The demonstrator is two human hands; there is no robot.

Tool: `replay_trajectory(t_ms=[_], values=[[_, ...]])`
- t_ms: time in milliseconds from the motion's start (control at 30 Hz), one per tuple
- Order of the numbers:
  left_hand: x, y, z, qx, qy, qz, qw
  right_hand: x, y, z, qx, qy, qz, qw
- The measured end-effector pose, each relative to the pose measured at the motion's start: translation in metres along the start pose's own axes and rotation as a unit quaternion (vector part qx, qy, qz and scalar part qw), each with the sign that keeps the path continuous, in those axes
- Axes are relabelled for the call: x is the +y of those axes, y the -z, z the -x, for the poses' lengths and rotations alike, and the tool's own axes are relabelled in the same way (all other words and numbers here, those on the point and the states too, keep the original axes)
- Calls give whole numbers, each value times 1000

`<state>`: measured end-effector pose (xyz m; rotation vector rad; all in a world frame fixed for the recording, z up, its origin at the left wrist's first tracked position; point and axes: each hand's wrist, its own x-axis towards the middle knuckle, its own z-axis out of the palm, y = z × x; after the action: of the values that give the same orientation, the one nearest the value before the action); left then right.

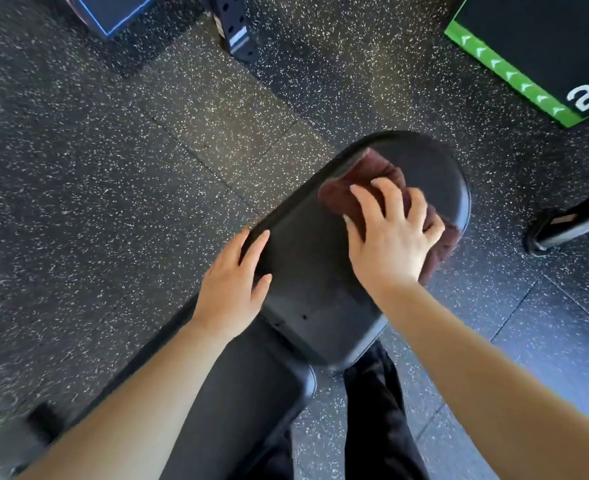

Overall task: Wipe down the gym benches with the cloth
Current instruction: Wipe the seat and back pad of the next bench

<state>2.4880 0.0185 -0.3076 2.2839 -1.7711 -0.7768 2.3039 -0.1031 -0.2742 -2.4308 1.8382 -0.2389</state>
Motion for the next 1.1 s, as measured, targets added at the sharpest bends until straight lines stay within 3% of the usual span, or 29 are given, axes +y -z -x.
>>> replay_trajectory(t_ms=[100,233,467,767,933,1100], values=[[-37,-9,32,-33,-2,-19,999,-29,-13,5,17,-21,4,1000],[-76,-25,73,-58,-4,-53,997,-58,-39,64,2,50,10,999],[-104,-47,110,14,-23,-7,1000,-82,-77,176,-32,170,68,983],[-111,-51,130,14,-17,-11,1000,-134,-80,120,-48,163,57,984],[-103,-40,129,-5,-8,-18,1000,-95,-73,149,-35,234,110,965],[-81,-20,106,-17,-41,-16,999,-45,-57,175,-16,124,43,991]])
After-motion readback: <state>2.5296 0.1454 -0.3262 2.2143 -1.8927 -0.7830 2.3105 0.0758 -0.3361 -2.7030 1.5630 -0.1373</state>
